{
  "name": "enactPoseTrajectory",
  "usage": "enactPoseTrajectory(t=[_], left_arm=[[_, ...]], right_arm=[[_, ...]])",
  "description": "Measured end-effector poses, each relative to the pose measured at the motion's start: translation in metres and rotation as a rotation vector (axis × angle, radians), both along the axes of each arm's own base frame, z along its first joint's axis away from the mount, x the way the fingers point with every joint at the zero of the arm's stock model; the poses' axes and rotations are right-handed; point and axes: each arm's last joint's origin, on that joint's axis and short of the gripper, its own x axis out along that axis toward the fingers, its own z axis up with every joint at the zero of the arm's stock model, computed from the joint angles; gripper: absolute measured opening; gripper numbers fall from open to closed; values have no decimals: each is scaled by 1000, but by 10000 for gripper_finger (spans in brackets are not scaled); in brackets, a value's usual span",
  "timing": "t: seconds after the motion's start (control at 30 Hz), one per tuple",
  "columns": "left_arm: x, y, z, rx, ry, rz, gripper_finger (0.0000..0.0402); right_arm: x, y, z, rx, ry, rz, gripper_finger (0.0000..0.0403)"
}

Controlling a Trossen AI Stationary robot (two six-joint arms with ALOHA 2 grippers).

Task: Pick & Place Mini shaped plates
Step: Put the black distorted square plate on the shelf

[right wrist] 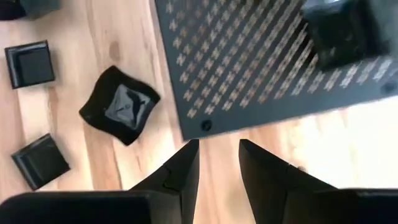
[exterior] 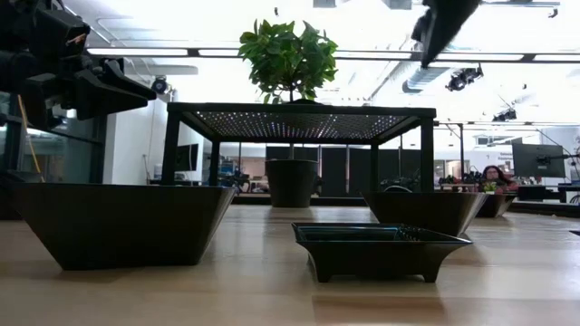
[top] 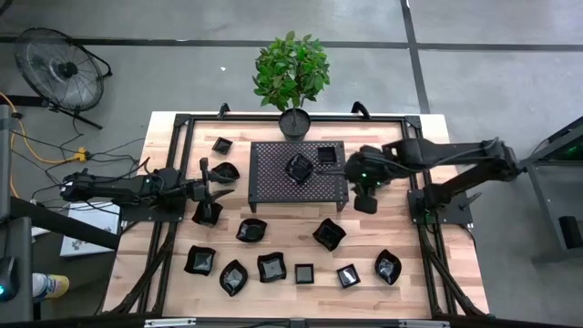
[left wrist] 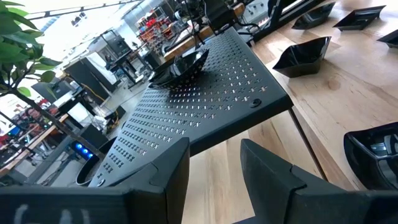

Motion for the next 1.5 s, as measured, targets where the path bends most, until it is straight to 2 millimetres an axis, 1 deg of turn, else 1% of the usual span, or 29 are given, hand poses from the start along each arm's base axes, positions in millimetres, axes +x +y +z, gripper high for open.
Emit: enactPoseTrajectory(t=[0.13,0.37,0.57,0.8,0.93,1.17,1.23,1.33,1.5], left_arm=[[0,0,0,0,0,0,140],[0,0,0,0,0,0,140],[0,0,0,0,0,0,140],[0,0,0,0,0,0,140],[0,0,0,0,0,0,140],[0,0,0,0,0,0,140],[0,0,0,0,0,0,140],[0,0,0,0,0,0,140],[0,0,0,0,0,0,140]], right_arm=[[-17,5,-16,47,-41,-20,108],[-47,11,-37,147,-16,-107,108],[-65,14,-52,218,9,-180,108],[-81,18,-78,348,96,-311,108],[-86,21,-91,415,125,-396,108],[-90,23,-103,469,162,-718,108],[-90,23,-105,473,161,-781,108],[-89,23,-105,481,162,-839,108],[-84,24,-110,478,178,-875,108]])
